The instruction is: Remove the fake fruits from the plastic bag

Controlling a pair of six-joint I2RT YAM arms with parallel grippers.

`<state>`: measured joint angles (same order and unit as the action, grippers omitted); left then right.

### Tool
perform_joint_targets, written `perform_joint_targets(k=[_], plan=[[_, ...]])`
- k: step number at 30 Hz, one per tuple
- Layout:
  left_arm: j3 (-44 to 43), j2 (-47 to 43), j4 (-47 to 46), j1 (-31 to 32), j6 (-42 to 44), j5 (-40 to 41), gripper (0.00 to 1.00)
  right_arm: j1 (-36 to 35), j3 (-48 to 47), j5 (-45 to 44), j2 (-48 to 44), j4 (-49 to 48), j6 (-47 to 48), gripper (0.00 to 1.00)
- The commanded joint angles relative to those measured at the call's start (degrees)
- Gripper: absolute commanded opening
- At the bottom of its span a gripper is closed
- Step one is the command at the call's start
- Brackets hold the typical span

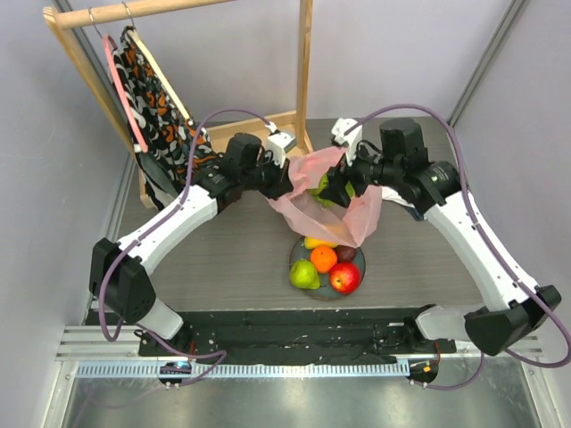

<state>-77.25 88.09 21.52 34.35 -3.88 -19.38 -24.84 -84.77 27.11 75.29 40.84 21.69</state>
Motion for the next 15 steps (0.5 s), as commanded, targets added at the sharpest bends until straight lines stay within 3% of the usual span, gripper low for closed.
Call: perform_joint_targets(k=[1, 5, 15], plan=[[-3.69, 0.67, -4.38, -1.04, -3.85, 1.8, 0.0, -5.91, -1.1, 4.18, -1.28, 9.86, 2.47, 0.38], [-3.87, 0.77, -5.43, -2.62, -6.4, 2.68, 0.0, -16.18, 1.53, 2.07, -2.07, 15.32, 4.5, 0.38], [-3.61, -3.45, -5.96, -5.26, -8.78, 2.41, 0.0, -31.13, 14.61, -3.73, -0.23, 13.4, 13.81, 0.38]])
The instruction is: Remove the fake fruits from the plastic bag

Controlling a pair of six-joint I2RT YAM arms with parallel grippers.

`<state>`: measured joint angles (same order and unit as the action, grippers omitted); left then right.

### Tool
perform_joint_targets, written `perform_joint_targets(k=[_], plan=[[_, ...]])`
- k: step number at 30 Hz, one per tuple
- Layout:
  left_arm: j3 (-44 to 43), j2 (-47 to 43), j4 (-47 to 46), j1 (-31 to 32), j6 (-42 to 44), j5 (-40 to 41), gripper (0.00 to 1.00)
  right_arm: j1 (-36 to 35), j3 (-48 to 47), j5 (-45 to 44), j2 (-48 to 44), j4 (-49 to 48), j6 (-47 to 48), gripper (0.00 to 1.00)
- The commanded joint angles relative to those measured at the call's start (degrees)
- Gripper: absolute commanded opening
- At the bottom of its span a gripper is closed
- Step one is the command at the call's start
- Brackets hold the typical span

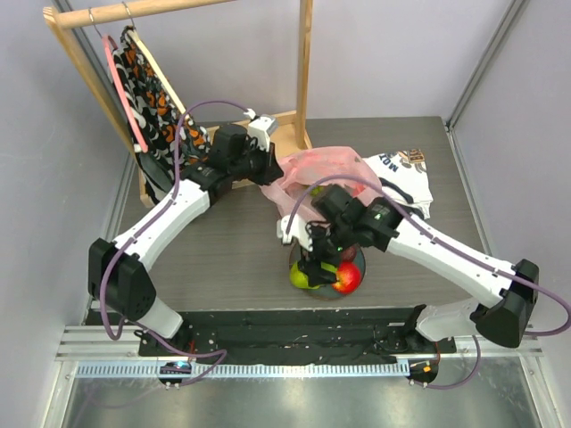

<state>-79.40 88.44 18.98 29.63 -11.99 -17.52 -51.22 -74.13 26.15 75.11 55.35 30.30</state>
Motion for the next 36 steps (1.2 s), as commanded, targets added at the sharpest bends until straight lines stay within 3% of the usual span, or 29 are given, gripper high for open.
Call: perform_joint_targets(k=[1, 10, 27, 31, 32, 36], plan=[[-0.86, -4.24, -3.51, -0.62, -0.58, 0.47, 0.0, -5.72, 5.04, -3.12, -0.05, -1.91, 5.64, 0.38], [3.72, -9.34, -2.89, -1.5, -1.37, -0.94, 0.0, -13.37, 15.5, -10.06, -0.84, -10.42, 9.24, 0.38], [5.65, -10.13, -3.69, -1.59, -2.25, -3.05, 0.0, -14.08, 25.43, -19.64, -0.76, -17.64, 16.01, 0.42], [6.09, -10.05, -4.04, -1.59, -2.69, -3.57, 0.0, -14.08, 25.26, -20.09, -0.4, -18.17, 15.84, 0.49], [6.18, -10.13, -4.04, -1.68, -3.04, -3.75, 0.0, -13.99, 25.26, -20.7, -0.32, -18.44, 15.84, 0.55], [6.27, -9.96, -4.48, -1.59, -3.66, -4.36, 0.0, -13.99, 25.52, -22.19, -1.02, -18.62, 15.66, 0.66]])
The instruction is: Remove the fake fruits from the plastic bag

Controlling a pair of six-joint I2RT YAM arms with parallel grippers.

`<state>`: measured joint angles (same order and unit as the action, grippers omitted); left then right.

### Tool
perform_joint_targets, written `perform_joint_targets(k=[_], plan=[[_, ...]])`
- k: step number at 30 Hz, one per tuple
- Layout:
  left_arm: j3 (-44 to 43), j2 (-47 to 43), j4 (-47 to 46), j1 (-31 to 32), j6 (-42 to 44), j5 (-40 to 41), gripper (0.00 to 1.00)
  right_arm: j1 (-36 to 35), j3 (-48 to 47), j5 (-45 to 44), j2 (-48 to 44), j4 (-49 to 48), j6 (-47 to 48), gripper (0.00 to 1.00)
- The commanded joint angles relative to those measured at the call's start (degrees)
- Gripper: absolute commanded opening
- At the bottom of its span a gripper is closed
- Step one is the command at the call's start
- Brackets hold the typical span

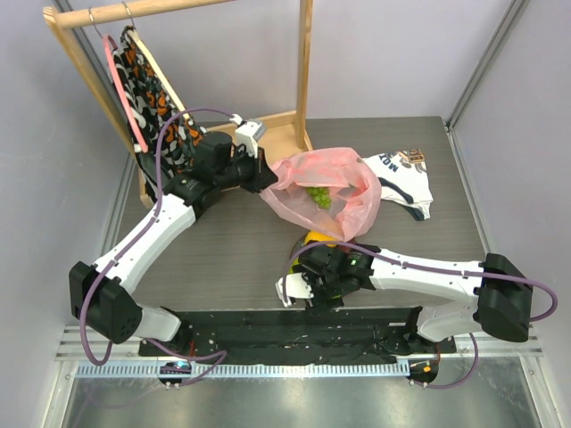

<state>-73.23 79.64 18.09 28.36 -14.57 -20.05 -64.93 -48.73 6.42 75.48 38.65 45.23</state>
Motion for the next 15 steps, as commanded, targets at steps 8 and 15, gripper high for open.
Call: perform_joint_targets(k=[8, 15], plan=[[0.37, -0.97, -4.29, -0.32, -2.57, -3.15, 0.0, -0.29, -4.08, -1.05, -2.71, 3.79, -1.02, 1.0], [0.72, -1.85, -4.38, -0.41, -2.83, -3.59, 0.0, -0.38, -13.13, -1.93, -3.94, 12.21, -3.57, 1.0]])
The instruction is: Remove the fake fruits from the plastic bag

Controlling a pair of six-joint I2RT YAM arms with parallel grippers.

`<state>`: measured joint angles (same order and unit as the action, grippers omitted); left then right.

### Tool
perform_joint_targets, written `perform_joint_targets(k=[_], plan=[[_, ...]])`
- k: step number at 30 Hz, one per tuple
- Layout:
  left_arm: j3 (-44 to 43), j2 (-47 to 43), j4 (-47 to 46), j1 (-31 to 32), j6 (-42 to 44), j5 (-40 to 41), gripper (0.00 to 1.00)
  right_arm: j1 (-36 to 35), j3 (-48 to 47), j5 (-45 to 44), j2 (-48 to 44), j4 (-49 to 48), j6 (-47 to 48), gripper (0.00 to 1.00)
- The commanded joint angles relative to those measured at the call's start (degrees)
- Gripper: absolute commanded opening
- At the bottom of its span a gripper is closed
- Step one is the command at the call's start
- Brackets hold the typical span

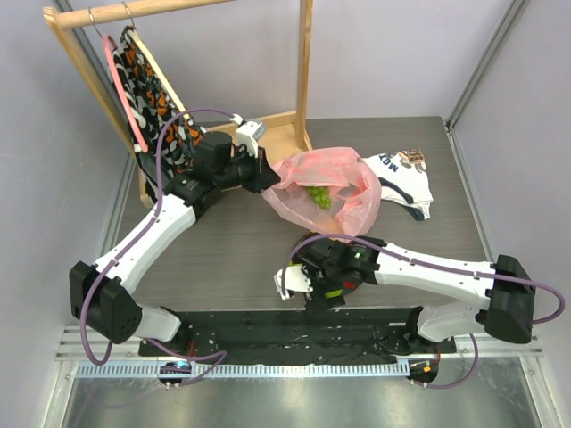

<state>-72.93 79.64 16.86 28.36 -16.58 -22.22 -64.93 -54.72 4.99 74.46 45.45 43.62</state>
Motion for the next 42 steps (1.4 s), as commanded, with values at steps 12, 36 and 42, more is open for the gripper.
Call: perform_joint_targets(k=[12, 36, 42], plan=[[-0.02, -3.96, -1.93, -0.23, -0.21, -6.26, 0.0, 7.59, -20.69, -20.56, -10.03, -3.41, -10.38, 1.0], [4.09, -7.21, 10.12, 0.47, 9.2, 5.14, 0.0, 33.11, -19.83, 4.58, 16.07, -14.94, -30.86, 0.36], [5.34, -7.57, 10.03, 0.82, 6.3, 10.79, 0.0, 33.11, -24.64, 3.09, 22.56, -18.82, -34.39, 0.44]])
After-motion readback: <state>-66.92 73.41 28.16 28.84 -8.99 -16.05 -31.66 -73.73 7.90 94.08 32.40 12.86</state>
